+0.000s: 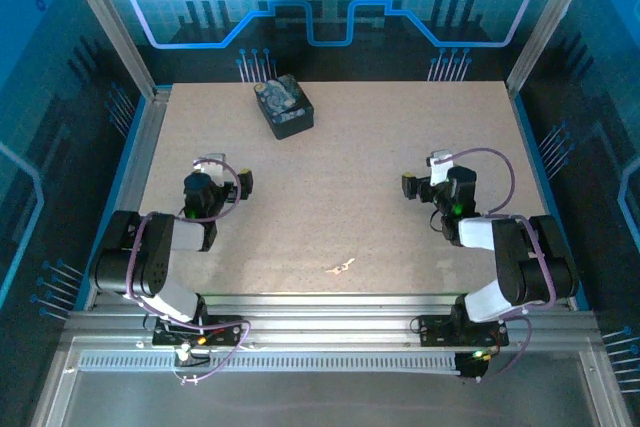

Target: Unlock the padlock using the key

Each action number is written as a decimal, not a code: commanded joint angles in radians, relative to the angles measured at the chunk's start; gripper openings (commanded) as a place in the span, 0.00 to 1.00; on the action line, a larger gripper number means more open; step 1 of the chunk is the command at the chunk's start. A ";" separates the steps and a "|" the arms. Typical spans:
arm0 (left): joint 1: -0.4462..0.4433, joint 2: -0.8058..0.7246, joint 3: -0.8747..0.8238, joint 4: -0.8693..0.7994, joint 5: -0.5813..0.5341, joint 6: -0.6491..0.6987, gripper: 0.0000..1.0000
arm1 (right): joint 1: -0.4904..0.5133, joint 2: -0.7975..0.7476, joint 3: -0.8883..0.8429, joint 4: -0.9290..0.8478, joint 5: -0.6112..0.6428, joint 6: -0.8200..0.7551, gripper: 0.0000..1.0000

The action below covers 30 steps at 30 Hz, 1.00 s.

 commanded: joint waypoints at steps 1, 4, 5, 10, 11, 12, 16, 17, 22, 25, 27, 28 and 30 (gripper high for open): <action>0.008 -0.006 0.023 -0.009 -0.006 0.004 0.99 | -0.017 0.002 0.014 0.018 -0.010 -0.008 1.00; 0.017 -0.007 0.022 -0.008 0.013 -0.004 0.99 | -0.016 0.003 0.014 0.018 -0.010 -0.008 1.00; 0.020 -0.007 0.023 -0.010 0.017 -0.007 0.99 | -0.016 0.003 0.014 0.018 -0.009 -0.009 1.00; 0.037 -0.082 0.093 -0.201 -0.028 -0.044 0.99 | -0.006 -0.019 0.047 -0.053 0.010 -0.013 0.96; 0.036 -0.105 0.129 -0.275 -0.045 -0.046 0.99 | 0.000 -0.039 0.066 -0.103 0.042 -0.007 0.97; 0.034 -0.130 0.174 -0.373 -0.069 -0.051 0.99 | 0.002 -0.061 0.086 -0.160 0.057 -0.002 0.97; 0.026 -0.177 0.364 -0.648 -0.098 -0.164 0.99 | 0.040 -0.111 0.206 -0.424 0.065 0.006 0.96; 0.020 -0.164 0.415 -0.708 -0.098 -0.199 0.99 | 0.063 -0.114 0.245 -0.501 0.071 0.005 0.95; -0.081 0.016 0.724 -1.021 -0.183 -0.379 0.99 | 0.215 -0.114 0.443 -0.801 0.116 0.003 0.92; -0.105 0.168 0.918 -1.144 -0.144 -0.509 0.99 | 0.295 -0.112 0.526 -0.899 0.122 0.053 0.91; -0.112 0.272 1.045 -1.202 -0.108 -0.550 0.99 | 0.341 -0.115 0.546 -0.934 0.110 0.094 0.90; -0.117 0.324 1.103 -1.225 -0.094 -0.555 0.99 | 0.369 -0.120 0.548 -0.943 0.107 0.114 0.90; -0.123 0.421 1.203 -1.265 -0.068 -0.568 0.99 | 0.422 -0.131 0.538 -0.950 0.110 0.145 0.90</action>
